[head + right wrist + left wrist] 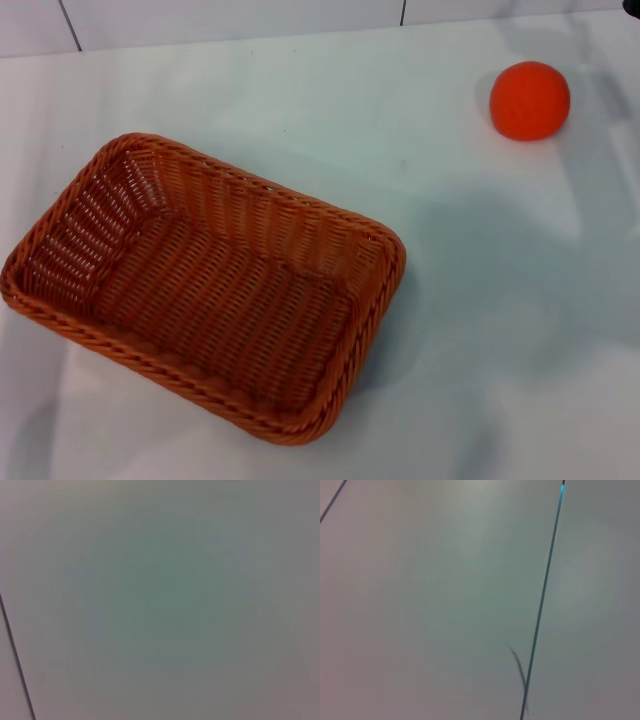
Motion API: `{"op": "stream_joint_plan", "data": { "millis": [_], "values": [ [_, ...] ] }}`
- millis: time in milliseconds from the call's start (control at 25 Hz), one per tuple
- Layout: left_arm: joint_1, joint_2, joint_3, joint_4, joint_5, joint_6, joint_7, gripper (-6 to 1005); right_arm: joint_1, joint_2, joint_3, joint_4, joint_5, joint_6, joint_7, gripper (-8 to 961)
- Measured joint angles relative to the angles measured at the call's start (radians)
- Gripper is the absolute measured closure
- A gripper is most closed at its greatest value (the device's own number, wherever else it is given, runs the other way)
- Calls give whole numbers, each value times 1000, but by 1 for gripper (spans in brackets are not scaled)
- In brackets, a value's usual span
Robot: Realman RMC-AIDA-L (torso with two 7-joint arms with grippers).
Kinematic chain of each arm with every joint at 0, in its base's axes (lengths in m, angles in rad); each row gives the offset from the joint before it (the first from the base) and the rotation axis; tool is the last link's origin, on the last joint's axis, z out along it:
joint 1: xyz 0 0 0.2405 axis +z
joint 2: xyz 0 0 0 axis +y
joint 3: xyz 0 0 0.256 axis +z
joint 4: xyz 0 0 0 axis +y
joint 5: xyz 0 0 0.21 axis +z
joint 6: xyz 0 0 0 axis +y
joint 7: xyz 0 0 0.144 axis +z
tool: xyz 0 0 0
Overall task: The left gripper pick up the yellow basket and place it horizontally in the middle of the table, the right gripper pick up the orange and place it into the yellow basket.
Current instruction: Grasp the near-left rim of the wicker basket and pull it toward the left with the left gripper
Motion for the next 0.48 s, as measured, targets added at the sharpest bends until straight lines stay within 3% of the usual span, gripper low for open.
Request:
{"op": "stream_joint_plan", "data": {
  "millis": [280, 480],
  "values": [
    [9, 0, -1, 0, -7, 0, -13, 369, -1, 1, 2, 0, 1, 1, 0, 3],
    [18, 8, 31, 62, 6, 6, -200, 370, -1, 1, 2, 0, 1, 1, 0, 1]
  ]
}}
